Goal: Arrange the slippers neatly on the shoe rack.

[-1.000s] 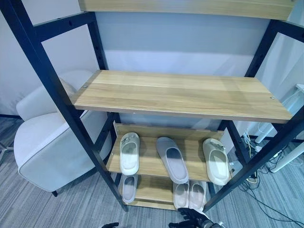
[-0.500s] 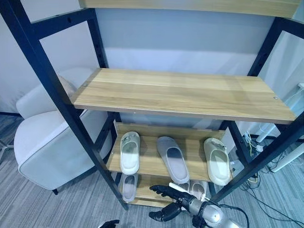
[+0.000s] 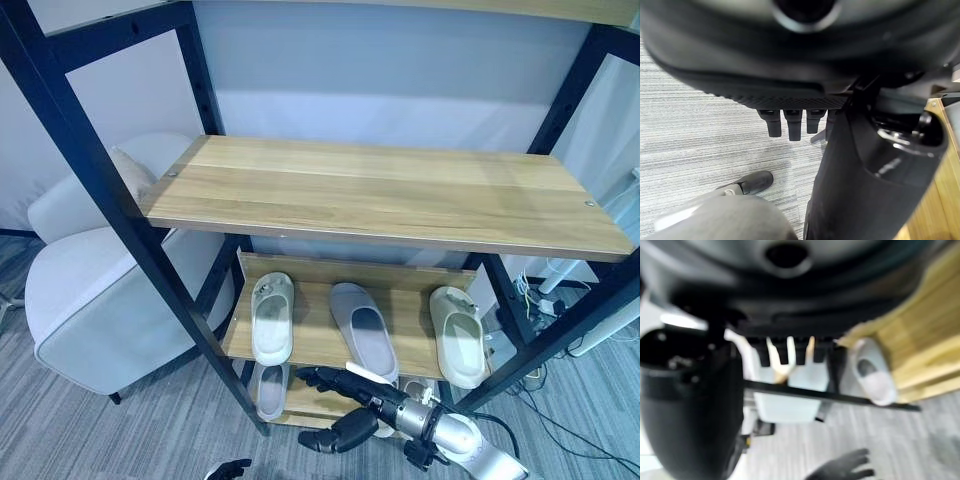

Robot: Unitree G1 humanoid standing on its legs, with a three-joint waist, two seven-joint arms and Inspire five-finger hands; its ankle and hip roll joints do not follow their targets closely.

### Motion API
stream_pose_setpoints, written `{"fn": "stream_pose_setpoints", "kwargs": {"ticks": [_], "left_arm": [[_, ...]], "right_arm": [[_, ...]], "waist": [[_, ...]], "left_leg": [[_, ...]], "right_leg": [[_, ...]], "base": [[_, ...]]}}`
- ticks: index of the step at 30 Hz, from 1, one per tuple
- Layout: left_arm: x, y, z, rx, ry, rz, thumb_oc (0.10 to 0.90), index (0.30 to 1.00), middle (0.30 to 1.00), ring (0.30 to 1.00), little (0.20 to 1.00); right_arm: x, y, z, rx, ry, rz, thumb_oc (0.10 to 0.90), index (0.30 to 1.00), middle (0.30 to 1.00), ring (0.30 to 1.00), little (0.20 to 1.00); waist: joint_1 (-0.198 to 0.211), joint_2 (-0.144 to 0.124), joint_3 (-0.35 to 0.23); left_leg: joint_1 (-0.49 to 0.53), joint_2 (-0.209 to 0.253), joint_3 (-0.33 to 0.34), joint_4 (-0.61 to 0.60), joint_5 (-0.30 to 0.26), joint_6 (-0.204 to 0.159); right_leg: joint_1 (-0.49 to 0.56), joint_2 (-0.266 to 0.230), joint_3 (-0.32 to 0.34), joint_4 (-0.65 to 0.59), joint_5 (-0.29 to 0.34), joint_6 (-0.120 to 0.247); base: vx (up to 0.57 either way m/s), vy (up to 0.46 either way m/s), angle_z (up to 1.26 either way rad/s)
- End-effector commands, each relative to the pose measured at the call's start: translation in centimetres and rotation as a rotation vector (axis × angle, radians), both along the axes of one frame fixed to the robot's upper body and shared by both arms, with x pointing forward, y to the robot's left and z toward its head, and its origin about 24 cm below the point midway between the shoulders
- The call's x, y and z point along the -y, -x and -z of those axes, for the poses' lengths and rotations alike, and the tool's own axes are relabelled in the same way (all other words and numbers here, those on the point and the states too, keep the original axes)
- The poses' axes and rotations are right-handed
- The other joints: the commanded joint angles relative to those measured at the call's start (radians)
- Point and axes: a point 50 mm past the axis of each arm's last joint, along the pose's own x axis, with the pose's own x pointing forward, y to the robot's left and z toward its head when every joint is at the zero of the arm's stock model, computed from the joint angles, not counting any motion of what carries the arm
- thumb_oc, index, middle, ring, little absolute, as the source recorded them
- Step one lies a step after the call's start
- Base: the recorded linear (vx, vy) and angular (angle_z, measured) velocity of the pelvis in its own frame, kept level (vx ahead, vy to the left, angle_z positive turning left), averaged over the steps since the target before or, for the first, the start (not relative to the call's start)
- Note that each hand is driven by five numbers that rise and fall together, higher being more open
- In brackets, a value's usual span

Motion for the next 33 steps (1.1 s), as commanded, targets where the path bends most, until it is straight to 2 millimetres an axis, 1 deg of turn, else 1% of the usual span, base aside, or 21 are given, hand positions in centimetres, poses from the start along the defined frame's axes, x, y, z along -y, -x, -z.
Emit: {"fn": "stream_pose_setpoints", "kwargs": {"ticks": [1,4,5,6,7,8,10,11,13,14,15,16,17,19,20,21,22,23,24,28,33], "left_arm": [[1.4,1.2,0.6,-0.068,-0.002,0.088,0.800,0.900,0.900,0.900,0.900],[1.5,1.5,0.6,-0.072,-0.001,0.087,0.800,0.900,0.900,0.900,0.900],[1.6,1.7,0.7,-0.075,0.001,0.089,0.800,0.900,0.900,0.900,0.900],[1.8,1.8,0.7,-0.079,0.003,0.087,0.800,0.900,0.900,0.900,0.900],[1.8,1.8,0.7,-0.079,0.003,0.087,0.800,0.900,0.900,0.900,0.900],[1.9,1.8,0.7,-0.070,0.001,0.082,0.800,0.900,0.900,0.900,0.900],[2.0,1.8,0.7,-0.066,-0.003,0.092,0.800,0.900,0.900,0.900,0.900],[2.0,1.8,0.7,-0.066,-0.003,0.092,0.800,0.900,0.900,0.900,0.900],[2.0,1.7,0.7,-0.062,-0.008,0.117,0.800,0.900,0.900,0.900,0.900],[2.0,1.7,0.7,-0.062,-0.008,0.117,0.800,0.900,0.900,0.900,0.900],[2.0,2.0,0.7,-0.069,-0.013,0.130,0.800,0.900,0.900,0.900,0.900],[2.0,2.0,0.7,-0.069,-0.013,0.130,0.800,0.900,0.900,0.900,0.900],[2.0,2.1,0.7,-0.072,-0.016,0.136,0.800,0.900,0.900,0.900,0.900],[1.9,2.2,0.7,-0.072,-0.020,0.145,0.800,0.900,0.900,0.900,0.900],[1.9,2.2,0.7,-0.072,-0.020,0.145,0.800,0.900,0.900,0.900,0.900],[1.8,2.3,0.7,-0.073,-0.023,0.151,0.800,0.900,0.900,0.900,0.900],[1.8,2.3,0.7,-0.074,-0.023,0.150,0.800,0.900,0.900,0.900,0.900],[1.6,2.2,0.7,-0.069,-0.026,0.152,0.800,0.900,0.900,0.900,0.900],[1.6,2.2,0.7,-0.070,-0.026,0.152,0.800,0.900,0.900,0.900,0.900],[1.5,1.9,0.6,-0.056,-0.022,0.155,0.800,0.900,0.900,0.900,0.900],[1.4,1.2,0.5,-0.036,-0.024,0.157,0.800,0.900,0.900,0.900,0.900]], "right_arm": [[-1.2,-1.2,-6.6,0.295,-0.212,-0.038,0.800,0.900,0.900,0.900,0.900],[-0.2,-1.2,-7.9,0.406,-0.190,0.007,0.800,0.900,0.900,0.900,0.900],[0.2,-1.3,-7.7,0.414,-0.176,0.041,0.800,0.900,0.900,0.900,0.900],[1.0,-1.9,-7.8,0.505,-0.096,0.100,0.800,0.900,0.900,0.900,0.900],[1.0,-1.9,-7.8,0.506,-0.095,0.101,0.800,0.900,0.900,0.900,0.900],[2.2,-2.7,-8.2,0.637,0.007,0.188,0.800,0.900,0.900,0.900,0.900],[3.4,-3.3,-8.8,0.743,0.089,0.263,0.800,0.900,0.900,0.900,0.900],[3.4,-3.3,-8.8,0.744,0.089,0.264,0.800,0.900,0.900,0.900,0.900],[4.8,-4.3,-8.9,0.814,0.175,0.362,0.800,0.900,0.900,0.900,0.900],[4.8,-4.3,-8.9,0.814,0.175,0.362,0.800,0.900,0.900,0.900,0.900],[5.8,-4.9,-9.2,0.864,0.217,0.428,0.800,0.900,0.900,0.900,0.900],[5.8,-4.9,-9.2,0.865,0.217,0.428,0.800,0.900,0.900,0.900,0.900],[6.4,-5.3,-9.5,0.906,0.250,0.471,0.800,0.900,0.900,0.900,0.900],[6.9,-5.8,-9.9,0.941,0.274,0.510,0.800,0.900,0.900,0.900,0.900],[6.9,-5.8,-9.9,0.940,0.274,0.510,0.800,0.900,0.900,0.900,0.900],[7.3,-6.2,-10.0,0.960,0.310,0.530,0.800,0.900,0.900,0.900,0.900],[7.3,-6.2,-10.0,0.959,0.310,0.529,0.800,0.900,0.900,0.900,0.900],[7.7,-6.5,-10.1,0.971,0.335,0.540,0.800,0.900,0.900,0.900,0.900],[7.7,-6.5,-10.1,0.970,0.335,0.539,0.800,0.900,0.900,0.900,0.900],[9.2,-7.2,-9.4,0.959,0.427,0.582,0.800,0.900,0.900,0.900,0.900],[9.7,-8.3,-9.1,0.927,0.449,0.609,0.800,0.900,0.900,0.900,0.900]], "waist": [[0.028,-0.035,-0.005],[0.025,-0.035,-0.008],[0.025,-0.035,-0.009],[0.026,-0.034,-0.011],[0.026,-0.034,-0.010],[0.027,-0.031,-0.011],[0.027,-0.030,-0.012],[0.028,-0.030,-0.012],[0.032,-0.028,-0.011],[0.032,-0.028,-0.011],[0.036,-0.028,-0.009],[0.036,-0.028,-0.010],[0.040,-0.028,-0.007],[0.044,-0.029,-0.001],[0.044,-0.028,-0.003],[0.049,-0.031,0.003],[0.049,-0.030,0.001],[0.053,-0.033,0.007],[0.053,-0.033,0.005],[0.059,-0.040,0.015],[0.063,-0.043,0.029]], "left_leg": [[-0.025,-0.029,-0.019,0.005,-0.035,-0.012],[-0.024,-0.028,-0.016,0.005,-0.037,-0.012],[-0.023,-0.027,-0.015,0.005,-0.037,-0.012],[-0.022,-0.026,-0.015,0.005,-0.038,-0.011],[-0.022,-0.026,-0.015,0.005,-0.038,-0.011],[-0.020,-0.026,-0.015,0.005,-0.039,-0.009],[-0.020,-0.026,-0.015,0.005,-0.040,-0.008],[-0.020,-0.026,-0.015,0.005,-0.040,-0.008],[-0.023,-0.028,-0.020,0.005,-0.041,-0.006],[-0.023,-0.028,-0.020,0.005,-0.041,-0.006],[-0.026,-0.028,-0.023,0.005,-0.041,-0.005],[-0.026,-0.028,-0.023,0.005,-0.041,-0.005],[-0.029,-0.028,-0.026,0.005,-0.042,-0.004],[-0.031,-0.029,-0.029,0.005,-0.043,-0.002],[-0.026,-0.028,-0.030,0.005,-0.054,-0.002],[-0.035,-0.030,-0.032,0.005,-0.043,-0.002],[-0.031,-0.029,-0.033,0.005,-0.054,-0.001],[-0.040,-0.031,-0.035,0.005,-0.044,0.000],[-0.035,-0.030,-0.036,0.005,-0.054,0.000],[-0.048,-0.031,-0.041,0.005,-0.055,0.000],[-0.071,-0.032,-0.044,0.005,-0.050,-0.001]], "right_leg": [[0.035,-0.014,-0.034,0.012,-0.070,0.069],[0.036,-0.014,-0.038,0.012,-0.071,0.069],[0.036,-0.014,-0.040,0.012,-0.072,0.069],[0.039,-0.013,-0.041,0.012,-0.073,0.069],[0.039,-0.013,-0.041,0.012,-0.073,0.069],[0.039,-0.013,-0.042,0.012,-0.073,0.069],[0.040,-0.013,-0.046,0.012,-0.074,0.070],[0.040,-0.013,-0.046,0.012,-0.074,0.070],[0.039,-0.015,-0.048,0.012,-0.075,0.072],[0.039,-0.015,-0.048,0.012,-0.075,0.072],[0.036,-0.016,-0.050,0.012,-0.075,0.072],[0.036,-0.016,-0.050,0.012,-0.075,0.072],[0.033,-0.017,-0.051,0.012,-0.074,0.073],[0.031,-0.017,-0.052,0.012,-0.073,0.073],[0.035,-0.017,-0.052,0.012,-0.082,0.074],[0.026,-0.017,-0.054,0.012,-0.073,0.074],[0.031,-0.016,-0.053,0.012,-0.082,0.074],[0.022,-0.016,-0.054,0.012,-0.073,0.073],[0.026,-0.016,-0.053,0.012,-0.081,0.073],[0.014,-0.014,-0.057,0.012,-0.084,0.074],[-0.007,-0.014,-0.058,0.012,-0.081,0.074]], "base": [[0.01,-0.005,0.07],[0.00,-0.002,0.02],[0.03,-0.006,0.01],[0.00,0.000,0.00],[0.04,0.004,-0.01],[0.04,0.006,0.00],[0.02,0.004,0.00],[0.00,0.000,0.00],[0.03,0.014,0.01],[0.04,0.021,0.02],[0.00,0.000,0.00],[0.04,0.013,0.04],[0.02,0.002,0.05],[0.05,0.009,0.03],[0.04,0.009,0.01],[0.05,0.001,0.01],[0.00,0.000,0.00],[0.05,0.001,0.01],[0.03,-0.003,0.01],[0.03,-0.002,0.05],[-0.01,-0.003,0.03]]}}
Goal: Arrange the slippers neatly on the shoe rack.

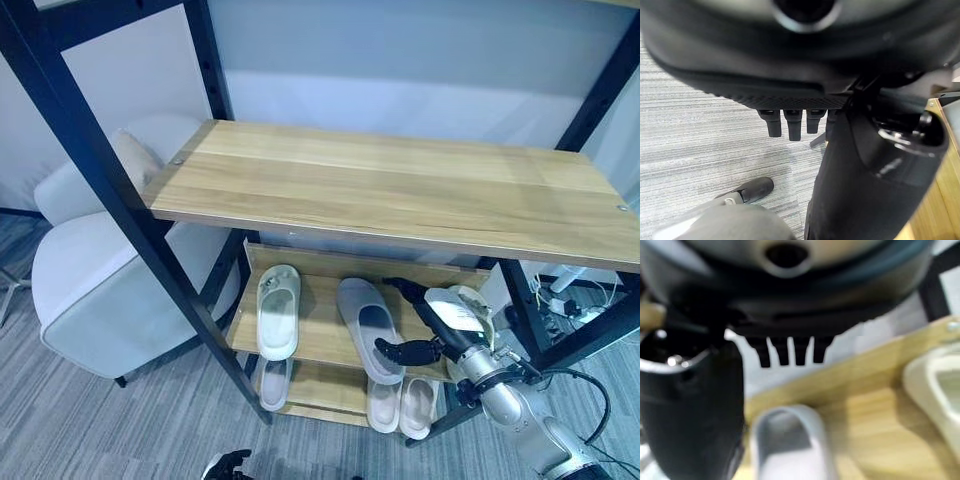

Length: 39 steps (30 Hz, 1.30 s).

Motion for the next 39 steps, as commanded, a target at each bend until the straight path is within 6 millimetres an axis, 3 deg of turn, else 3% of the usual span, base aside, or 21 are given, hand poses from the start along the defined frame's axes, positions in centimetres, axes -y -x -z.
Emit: {"fn": "stream_pose_setpoints", "kwargs": {"ticks": [1,11,30,32,33,34,39], "left_arm": [[1.4,2.0,0.8,-0.102,0.009,0.083,0.800,0.900,0.900,0.900,0.900],[1.2,1.6,0.7,-0.075,0.010,0.080,0.800,0.900,0.900,0.900,0.900],[0.9,0.9,0.4,-0.042,-0.007,0.081,0.800,0.900,0.900,0.900,0.900],[0.8,1.0,0.4,-0.044,-0.011,0.080,0.800,0.900,0.900,0.900,0.900],[0.8,0.9,0.4,-0.044,-0.013,0.079,0.800,0.900,0.900,0.900,0.900],[0.7,0.9,0.4,-0.044,-0.016,0.075,0.800,0.900,0.900,0.900,0.900],[0.5,0.8,0.4,-0.039,-0.021,0.062,0.800,0.900,0.900,0.900,0.900]], "right_arm": [[0.0,-3.8,-7.0,0.332,-0.043,0.014,0.800,0.900,0.900,0.900,0.900],[1.3,-4.6,-8.5,0.399,0.005,0.059,0.800,0.900,0.900,0.900,0.900],[1.2,-5.6,-8.2,0.398,-0.029,0.088,0.800,0.900,0.900,0.900,0.900],[1.2,-5.7,-8.4,0.402,-0.039,0.086,0.513,0.469,0.469,0.469,0.469],[1.1,-5.7,-8.4,0.404,-0.061,0.086,0.430,0.345,0.345,0.345,0.345],[1.1,-5.7,-8.4,0.403,-0.078,0.089,0.400,0.300,0.300,0.300,0.300],[1.0,-5.5,-7.9,0.384,-0.129,0.100,0.400,0.300,0.300,0.300,0.300]], "waist": [[0.038,-0.032,0.023],[0.053,-0.021,0.037],[0.093,-0.031,0.052],[0.094,-0.033,0.053],[0.094,-0.034,0.053],[0.095,-0.035,0.054],[0.097,-0.038,0.052]], "left_leg": [[-0.032,-0.034,-0.020,0.003,-0.052,0.001],[-0.050,-0.039,-0.033,0.003,-0.052,0.004],[-0.054,-0.045,-0.059,0.003,-0.060,0.006],[-0.055,-0.046,-0.060,0.003,-0.061,0.006],[-0.055,-0.045,-0.060,0.003,-0.061,0.006],[-0.057,-0.046,-0.060,0.003,-0.061,0.006],[-0.054,-0.048,-0.062,0.003,-0.064,0.007]], "right_leg": [[0.019,-0.013,-0.031,0.013,-0.076,0.072],[0.000,-0.014,-0.033,0.013,-0.077,0.073],[-0.001,-0.024,-0.052,0.013,-0.084,0.078],[-0.002,-0.025,-0.053,0.013,-0.083,0.078],[-0.002,-0.025,-0.054,0.013,-0.083,0.079],[-0.003,-0.025,-0.055,0.013,-0.082,0.079],[-0.002,-0.027,-0.056,0.013,-0.082,0.079]], "base": [[-0.03,-0.006,0.08],[0.01,0.003,0.01],[0.01,0.003,0.02],[0.00,0.004,0.02],[0.00,0.000,0.00],[0.00,0.000,0.00],[0.00,0.000,0.00]]}}
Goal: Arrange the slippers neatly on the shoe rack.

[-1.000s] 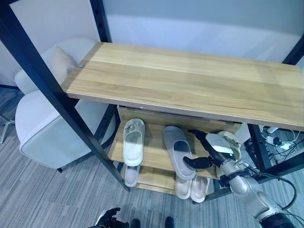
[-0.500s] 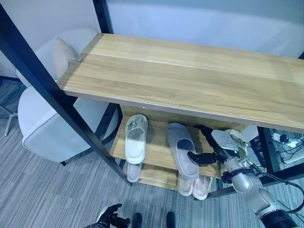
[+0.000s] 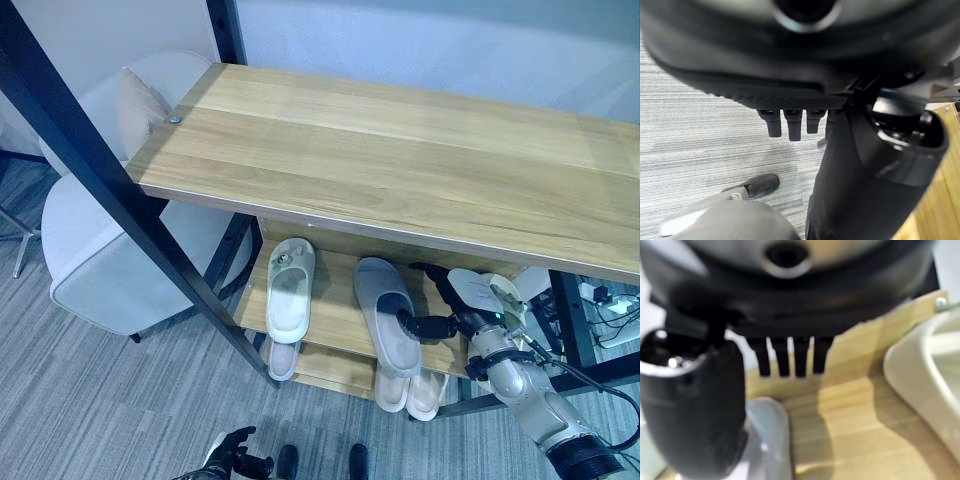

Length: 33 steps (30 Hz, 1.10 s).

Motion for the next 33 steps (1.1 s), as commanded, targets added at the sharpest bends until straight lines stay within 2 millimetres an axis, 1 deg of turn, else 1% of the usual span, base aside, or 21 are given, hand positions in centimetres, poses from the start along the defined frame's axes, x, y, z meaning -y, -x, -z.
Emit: {"fn": "stream_pose_setpoints", "kwargs": {"ticks": [1,7,9,14,15,16,20,21,23,24,25,26,27,28,29,30,31,32,33], "left_arm": [[0.4,2.9,1.1,-0.141,-0.024,0.051,0.800,0.900,0.900,0.900,0.900],[0.5,3.2,1.2,-0.149,-0.023,0.050,0.800,0.900,0.900,0.900,0.900],[0.4,3.7,1.3,-0.166,-0.024,0.038,0.800,0.900,0.900,0.900,0.900],[0.2,4.2,1.3,-0.178,-0.031,0.027,0.800,0.900,0.900,0.900,0.900],[0.0,4.4,1.3,-0.184,-0.034,0.014,0.800,0.900,0.900,0.900,0.900],[0.0,4.4,1.3,-0.184,-0.035,0.014,0.800,0.900,0.900,0.900,0.900],[-0.5,4.4,1.3,-0.179,-0.041,-0.033,0.800,0.900,0.900,0.900,0.900],[-0.9,4.3,1.2,-0.166,-0.045,-0.069,0.800,0.900,0.900,0.900,0.900],[-1.1,4.1,1.1,-0.149,-0.046,-0.100,0.800,0.900,0.900,0.900,0.900],[-1.1,4.1,1.1,-0.150,-0.046,-0.100,0.800,0.900,0.900,0.900,0.900],[-1.3,3.9,0.9,-0.130,-0.045,-0.122,0.800,0.900,0.900,0.900,0.900],[-1.3,3.9,1.0,-0.131,-0.045,-0.122,0.800,0.900,0.900,0.900,0.900],[-1.7,2.7,0.5,-0.061,-0.044,-0.147,0.800,0.900,0.900,0.900,0.900],[-1.7,2.7,0.5,-0.061,-0.045,-0.147,0.800,0.900,0.900,0.900,0.900],[-1.9,2.2,0.3,-0.030,-0.044,-0.162,0.800,0.900,0.900,0.900,0.900],[-2.3,1.3,-0.2,0.018,-0.045,-0.190,0.800,0.900,0.900,0.900,0.900],[-2.3,1.3,-0.2,0.018,-0.045,-0.190,0.800,0.900,0.900,0.900,0.900],[-2.7,0.6,-0.5,0.051,-0.049,-0.213,0.800,0.900,0.900,0.900,0.900],[-3.2,0.1,-0.8,0.085,-0.049,-0.260,0.800,0.900,0.900,0.900,0.900]], "right_arm": [[-0.8,-2.4,-6.2,0.294,-0.105,-0.028,0.400,0.300,0.300,0.300,0.300],[-0.8,-1.8,-5.7,0.285,-0.177,-0.020,0.400,0.300,0.300,0.300,0.300],[-0.8,-1.0,-5.6,0.294,-0.230,-0.014,0.400,0.300,0.300,0.300,0.300],[-0.9,-0.1,-5.6,0.308,-0.292,-0.013,0.400,0.300,0.300,0.300,0.300],[-1.1,0.4,-5.7,0.316,-0.350,-0.022,0.400,0.300,0.300,0.300,0.300],[-1.1,0.4,-5.7,0.316,-0.351,-0.022,0.400,0.300,0.300,0.300,0.300],[-1.8,1.4,-5.6,0.317,-0.476,-0.046,0.400,0.300,0.300,0.300,0.300],[-2.3,2.1,-5.7,0.314,-0.537,-0.072,0.400,0.300,0.300,0.300,0.300],[-2.7,2.8,-5.9,0.313,-0.581,-0.104,0.400,0.300,0.300,0.300,0.300],[-2.7,2.9,-5.9,0.312,-0.582,-0.104,0.400,0.300,0.300,0.300,0.300],[-2.9,3.7,-6.1,0.320,-0.593,-0.131,0.400,0.300,0.300,0.300,0.300],[-2.9,3.7,-6.1,0.319,-0.593,-0.130,0.400,0.300,0.300,0.300,0.300],[-3.3,4.8,-6.2,0.309,-0.643,-0.166,0.400,0.300,0.300,0.300,0.300],[-3.3,4.8,-6.3,0.309,-0.643,-0.166,0.400,0.300,0.300,0.300,0.300],[-3.6,5.0,-6.3,0.302,-0.679,-0.187,0.400,0.300,0.300,0.300,0.300],[-4.2,5.1,-6.2,0.286,-0.735,-0.217,0.400,0.300,0.300,0.300,0.300],[-4.2,5.1,-6.2,0.286,-0.736,-0.217,0.400,0.300,0.300,0.300,0.300],[-4.6,5.0,-6.2,0.277,-0.770,-0.237,0.400,0.300,0.300,0.300,0.300],[-5.2,5.0,-6.1,0.249,-0.812,-0.270,0.400,0.300,0.300,0.300,0.300]], "waist": [[0.066,-0.040,-0.025],[0.062,-0.043,-0.030],[0.055,-0.042,-0.034],[0.049,-0.041,-0.041],[0.044,-0.040,-0.043],[0.045,-0.041,-0.043],[0.035,-0.038,-0.049],[0.025,-0.035,-0.052],[0.015,-0.031,-0.054],[0.015,-0.031,-0.054],[0.004,-0.027,-0.055],[0.005,-0.027,-0.055],[-0.010,-0.022,-0.043],[-0.010,-0.022,-0.043],[-0.016,-0.021,-0.031],[-0.025,-0.017,-0.001],[-0.024,-0.017,-0.002],[-0.025,-0.015,0.016],[-0.020,-0.016,0.030]], "left_leg": [[0.016,-0.045,-0.028,0.003,-0.072,0.012],[0.025,-0.047,-0.027,0.003,-0.076,0.013],[0.034,-0.047,-0.023,0.003,-0.079,0.014],[0.043,-0.048,-0.016,0.003,-0.082,0.016],[0.047,-0.049,-0.013,0.003,-0.084,0.017],[0.047,-0.049,-0.013,0.003,-0.084,0.017],[0.052,-0.051,0.001,0.003,-0.088,0.020],[0.058,-0.054,0.008,0.003,-0.090,0.023],[0.064,-0.057,0.017,0.003,-0.095,0.026],[0.064,-0.057,0.018,0.003,-0.095,0.026],[0.073,-0.059,0.027,0.003,-0.100,0.030],[0.075,-0.059,0.028,0.003,-0.100,0.030],[0.074,-0.068,0.048,0.047,-0.119,0.044],[0.073,-0.068,0.048,0.048,-0.120,0.044],[0.059,-0.072,0.061,0.082,-0.132,0.050],[0.038,-0.070,0.088,0.126,-0.142,0.059],[0.036,-0.070,0.089,0.127,-0.143,0.059],[0.031,-0.064,0.106,0.138,-0.142,0.060],[0.029,-0.052,0.134,0.141,-0.137,0.055]], "right_leg": [[0.057,-0.027,-0.029,0.012,-0.087,0.082],[0.064,-0.028,-0.029,0.012,-0.087,0.083],[0.069,-0.031,-0.028,0.012,-0.086,0.084],[0.074,-0.032,-0.023,0.012,-0.085,0.085],[0.076,-0.033,-0.020,0.012,-0.083,0.087],[0.076,-0.033,-0.020,0.012,-0.083,0.087],[0.078,-0.037,-0.009,0.012,-0.078,0.090],[0.079,-0.040,-0.002,0.012,-0.076,0.093],[0.082,-0.042,0.008,0.012,-0.074,0.096],[0.082,-0.042,0.008,0.012,-0.074,0.096],[0.086,-0.046,0.017,0.012,-0.072,0.100],[0.087,-0.046,0.018,0.012,-0.072,0.100],[0.087,-0.059,0.040,0.038,-0.073,0.102],[0.087,-0.059,0.040,0.038,-0.073,0.102],[0.065,-0.064,0.048,0.077,-0.080,0.104],[0.011,-0.065,0.058,0.166,-0.088,0.108],[0.009,-0.065,0.059,0.167,-0.089,0.109],[-0.018,-0.060,0.053,0.208,-0.091,0.114],[-0.044,-0.051,0.008,0.251,-0.095,0.122]], "base": [[0.00,0.000,0.00],[0.00,0.006,0.02],[0.00,0.000,0.00],[0.00,0.008,0.00],[-0.01,0.031,-0.03],[-0.01,0.036,-0.03],[-0.01,0.042,-0.07],[-0.02,0.071,-0.15],[-0.01,0.063,-0.15],[0.01,0.069,-0.13],[0.01,0.045,-0.12],[-0.03,0.122,-0.29],[-0.04,0.079,-0.28],[-0.09,0.106,-0.28],[-0.16,0.062,-0.30],[-0.16,0.062,-0.31],[-0.18,0.045,-0.48],[-0.15,0.010,-0.56],[-0.15,0.010,-0.70]]}}
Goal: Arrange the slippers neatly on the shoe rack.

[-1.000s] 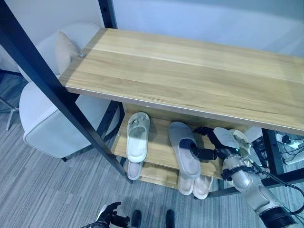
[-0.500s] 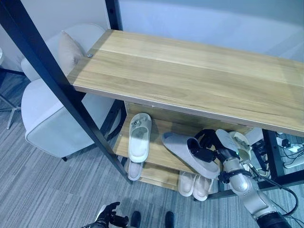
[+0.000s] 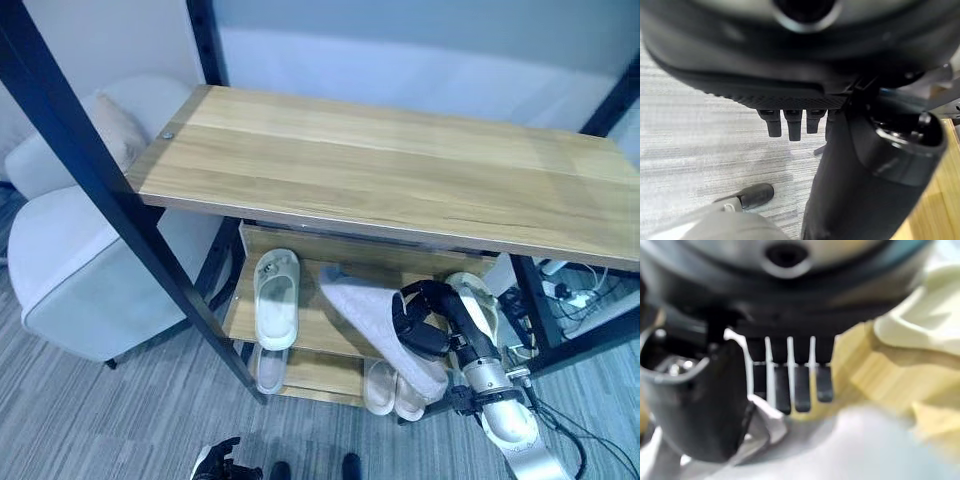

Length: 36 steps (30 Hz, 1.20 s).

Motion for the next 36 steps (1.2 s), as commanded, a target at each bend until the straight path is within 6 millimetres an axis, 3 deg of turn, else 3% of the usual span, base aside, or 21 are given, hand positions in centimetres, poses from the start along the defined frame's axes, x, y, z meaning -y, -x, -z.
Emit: {"fn": "stream_pose_setpoints", "kwargs": {"ticks": [1,2,3,4,6,9,10,13,15,16,18,21,28,36], "left_arm": [[-1.8,-1.6,-0.9,0.086,-0.042,-0.079,0.800,0.900,0.900,0.900,0.900],[-2.2,-1.7,-1.1,0.115,-0.034,-0.134,0.800,0.900,0.900,0.900,0.900],[-2.3,-1.8,-1.2,0.127,-0.030,-0.139,0.800,0.900,0.900,0.900,0.900],[-2.3,-1.8,-1.2,0.127,-0.030,-0.139,0.800,0.900,0.900,0.900,0.900],[-2.4,-1.8,-1.4,0.147,-0.031,-0.145,0.800,0.900,0.900,0.900,0.900],[-2.2,-2.1,-1.5,0.170,-0.019,-0.155,0.800,0.900,0.900,0.900,0.900],[-1.8,-2.6,-1.7,0.198,-0.011,-0.158,0.800,0.900,0.900,0.900,0.900],[-1.4,-2.5,-1.5,0.205,-0.005,-0.169,0.800,0.900,0.900,0.900,0.900],[-0.8,-1.8,-1.1,0.172,0.000,-0.178,0.800,0.900,0.900,0.900,0.900],[-0.8,-1.8,-1.1,0.172,0.000,-0.178,0.800,0.900,0.900,0.900,0.900],[-0.8,-1.7,-0.9,0.151,-0.007,-0.175,0.800,0.900,0.900,0.900,0.900],[-0.6,-1.5,-0.7,0.134,-0.012,-0.178,0.800,0.900,0.900,0.900,0.900],[-1.2,-0.5,-0.4,0.039,-0.063,-0.050,0.800,0.900,0.900,0.900,0.900],[-2.4,-0.4,-0.6,0.030,-0.103,-0.038,0.800,0.900,0.900,0.900,0.900]], "right_arm": [[-1.4,-0.8,-6.5,0.329,-0.138,-0.117,0.400,0.300,0.300,0.300,0.300],[-1.8,-0.5,-5.9,0.291,-0.176,-0.152,0.400,0.300,0.300,0.300,0.300],[-1.9,-0.5,-5.5,0.270,-0.168,-0.165,0.400,0.300,0.300,0.300,0.300],[-2.0,-0.5,-5.5,0.270,-0.168,-0.166,0.400,0.300,0.300,0.300,0.300],[-1.7,0.4,-4.3,0.213,-0.237,-0.146,0.400,0.300,0.300,0.300,0.300],[-1.3,0.8,-4.0,0.196,-0.243,-0.131,0.400,0.300,0.300,0.300,0.300],[-0.9,1.2,-3.8,0.186,-0.236,-0.129,0.400,0.300,0.300,0.300,0.300],[-0.8,1.3,-3.8,0.180,-0.223,-0.134,0.400,0.300,0.300,0.300,0.300],[-0.8,1.3,-3.7,0.174,-0.225,-0.147,0.400,0.300,0.300,0.300,0.300],[-0.8,1.3,-3.7,0.174,-0.225,-0.147,0.400,0.300,0.300,0.300,0.300],[-0.6,1.2,-3.8,0.177,-0.216,-0.127,0.400,0.300,0.300,0.300,0.300],[-0.3,1.5,-3.7,0.176,-0.181,-0.103,0.400,0.300,0.300,0.300,0.300],[-0.1,2.5,-3.2,0.131,-0.223,-0.123,0.400,0.300,0.300,0.300,0.300],[-2.0,4.4,-1.6,-0.050,-0.231,-0.350,0.400,0.300,0.300,0.300,0.300]], "waist": [[0.015,0.010,0.046],[0.017,0.010,0.046],[0.016,0.006,0.042],[0.013,0.006,0.042],[0.007,-0.003,0.023],[0.010,-0.009,0.026],[0.008,-0.014,0.033],[0.006,-0.005,0.042],[0.009,-0.003,0.045],[0.009,-0.003,0.045],[0.024,-0.010,0.058],[0.014,0.002,0.043],[0.006,-0.033,0.025],[0.009,-0.051,0.008]], "left_leg": [[-0.028,-0.029,-0.006,0.122,-0.120,0.022],[-0.019,-0.022,0.011,0.116,-0.117,0.015],[-0.019,-0.027,0.017,0.120,-0.118,0.015],[-0.019,-0.027,0.015,0.121,-0.119,0.014],[-0.025,-0.033,0.003,0.142,-0.117,0.005],[-0.043,-0.036,0.000,0.197,-0.133,-0.015],[-0.077,-0.026,0.007,0.280,-0.150,-0.039],[-0.113,-0.001,0.010,0.351,-0.139,-0.060],[-0.129,0.048,0.012,0.299,-0.125,-0.061],[-0.129,0.048,0.012,0.299,-0.125,-0.061],[-0.192,0.098,-0.039,0.231,-0.041,-0.081],[-0.154,0.118,-0.016,0.145,-0.018,-0.088],[-0.126,0.091,0.012,0.163,-0.047,-0.072],[-0.104,0.071,0.044,0.173,-0.084,-0.053]], "right_leg": [[-0.013,-0.039,-0.092,0.172,-0.126,0.085],[-0.031,-0.023,-0.156,0.197,-0.129,0.086],[-0.022,-0.018,-0.178,0.181,-0.144,0.081],[-0.019,-0.019,-0.180,0.179,-0.144,0.081],[0.015,0.009,-0.160,0.133,-0.159,0.046],[0.037,0.004,-0.171,0.107,-0.154,0.030],[0.051,-0.008,-0.191,0.094,-0.159,0.017],[0.070,-0.013,-0.204,0.086,-0.168,0.004],[0.086,-0.020,-0.197,0.078,-0.175,0.005],[0.086,-0.020,-0.197,0.078,-0.175,0.005],[0.099,-0.023,-0.193,0.079,-0.189,0.009],[0.109,-0.021,-0.208,0.078,-0.205,0.013],[0.113,-0.056,-0.154,0.062,-0.177,0.032],[0.108,-0.073,-0.123,0.050,-0.158,0.051]], "base": [[-0.12,-0.011,-0.81],[-0.04,-0.023,-0.79],[-0.04,-0.024,-0.77],[0.00,-0.053,-0.42],[0.03,-0.071,-0.06],[0.01,-0.065,0.29],[0.00,-0.027,0.21],[0.00,0.015,0.28],[0.05,0.123,0.15],[0.08,0.185,0.02],[0.06,0.115,-0.11],[0.13,0.158,-0.10],[0.09,0.123,-0.23],[0.03,0.051,-0.20]]}}
